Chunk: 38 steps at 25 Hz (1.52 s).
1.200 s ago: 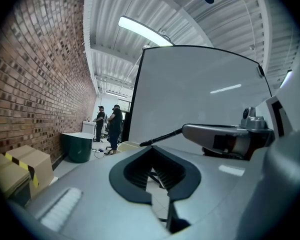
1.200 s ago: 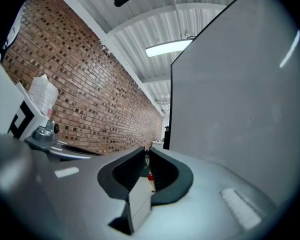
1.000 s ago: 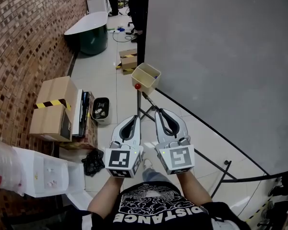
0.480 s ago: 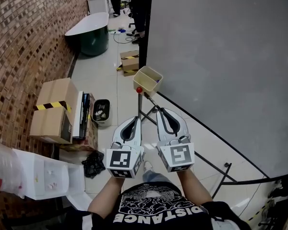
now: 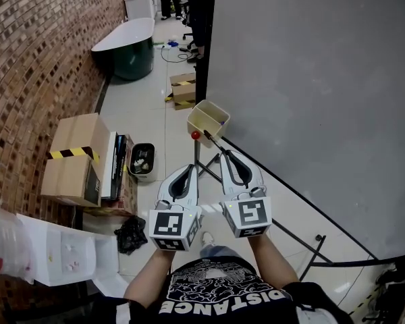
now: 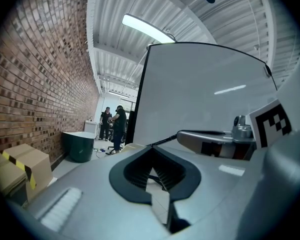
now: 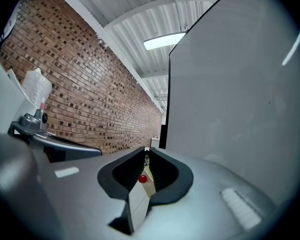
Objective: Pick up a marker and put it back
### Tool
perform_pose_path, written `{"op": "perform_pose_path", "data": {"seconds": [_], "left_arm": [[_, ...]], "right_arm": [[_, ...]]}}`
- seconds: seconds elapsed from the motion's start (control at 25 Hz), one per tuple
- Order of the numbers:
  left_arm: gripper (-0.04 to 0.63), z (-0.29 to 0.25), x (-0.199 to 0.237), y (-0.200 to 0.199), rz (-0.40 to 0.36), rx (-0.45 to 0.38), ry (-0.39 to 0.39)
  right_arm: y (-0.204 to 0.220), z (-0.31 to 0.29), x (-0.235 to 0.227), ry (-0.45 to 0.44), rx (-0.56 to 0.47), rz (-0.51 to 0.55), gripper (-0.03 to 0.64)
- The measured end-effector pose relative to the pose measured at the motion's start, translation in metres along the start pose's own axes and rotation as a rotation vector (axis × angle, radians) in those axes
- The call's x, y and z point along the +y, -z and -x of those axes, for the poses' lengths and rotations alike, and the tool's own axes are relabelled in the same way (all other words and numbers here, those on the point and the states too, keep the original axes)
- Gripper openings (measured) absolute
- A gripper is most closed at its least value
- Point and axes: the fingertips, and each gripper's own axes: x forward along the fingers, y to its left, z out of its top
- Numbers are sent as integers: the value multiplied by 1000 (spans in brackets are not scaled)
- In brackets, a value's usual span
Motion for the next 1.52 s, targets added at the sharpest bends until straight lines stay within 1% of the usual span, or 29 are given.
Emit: {"op": "perform_pose_path", "data": {"seconds": [0.28, 0.56, 1.0, 1.52], "left_arm": [[6, -17, 5, 6, 5, 16, -15], [6, -29, 15, 6, 8, 24, -46], [6, -44, 27, 7, 6, 34, -73], [6, -57, 36, 9, 11, 39, -85]], "right_arm": [[20, -20, -14, -3, 31, 0, 29], [42, -43, -23, -17, 90, 9, 29], [73, -76, -28, -32, 174, 41, 29], [102, -98, -28, -51, 228, 30, 31]]}}
